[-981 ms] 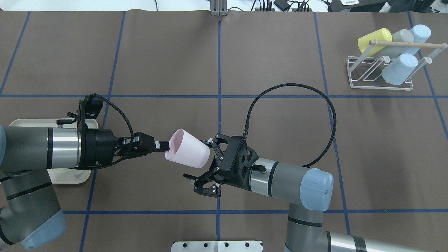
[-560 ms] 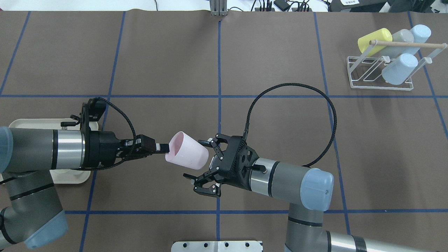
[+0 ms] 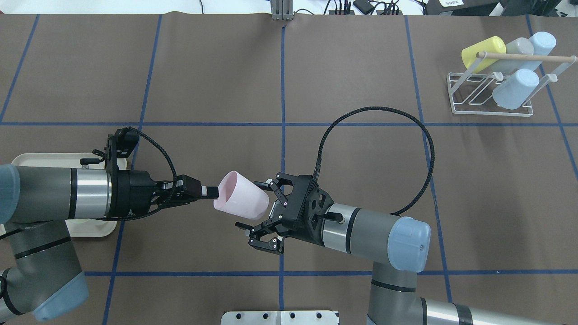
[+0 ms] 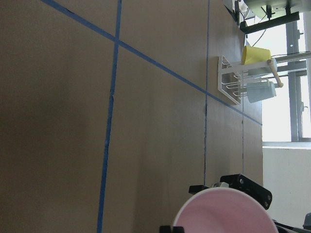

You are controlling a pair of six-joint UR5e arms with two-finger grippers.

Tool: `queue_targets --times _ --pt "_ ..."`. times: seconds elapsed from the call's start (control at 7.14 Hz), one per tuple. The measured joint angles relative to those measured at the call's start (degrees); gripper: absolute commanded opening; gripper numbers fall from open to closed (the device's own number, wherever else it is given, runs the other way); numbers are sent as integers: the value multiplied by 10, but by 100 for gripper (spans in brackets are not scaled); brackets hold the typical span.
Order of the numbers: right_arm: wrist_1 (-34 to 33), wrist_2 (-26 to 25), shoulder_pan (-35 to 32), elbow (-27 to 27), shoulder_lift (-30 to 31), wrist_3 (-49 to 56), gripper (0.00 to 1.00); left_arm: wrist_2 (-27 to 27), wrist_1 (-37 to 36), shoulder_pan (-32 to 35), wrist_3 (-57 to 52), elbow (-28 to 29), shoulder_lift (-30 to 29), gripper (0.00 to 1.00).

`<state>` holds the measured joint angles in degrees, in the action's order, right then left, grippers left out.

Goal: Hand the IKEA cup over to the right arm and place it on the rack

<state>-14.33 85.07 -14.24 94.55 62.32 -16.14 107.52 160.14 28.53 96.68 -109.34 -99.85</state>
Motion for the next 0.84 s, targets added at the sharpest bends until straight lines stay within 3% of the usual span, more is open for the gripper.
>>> queue_targets --times 0.14,0.42,0.56,0.7,0.84 --pt "0 0 0 1 0 0 6 0 0 0 0 0 0 0" --pt "0 0 0 1 1 0 0 0 0 0 0 0 0 2" --pt "0 0 0 1 1 1 0 1 0 0 0 0 0 66" --pt "0 -1 0 1 2 1 0 1 0 0 0 1 -1 100" --pt "0 -1 -1 1 2 1 0 2 1 0 -2 0 -2 100"
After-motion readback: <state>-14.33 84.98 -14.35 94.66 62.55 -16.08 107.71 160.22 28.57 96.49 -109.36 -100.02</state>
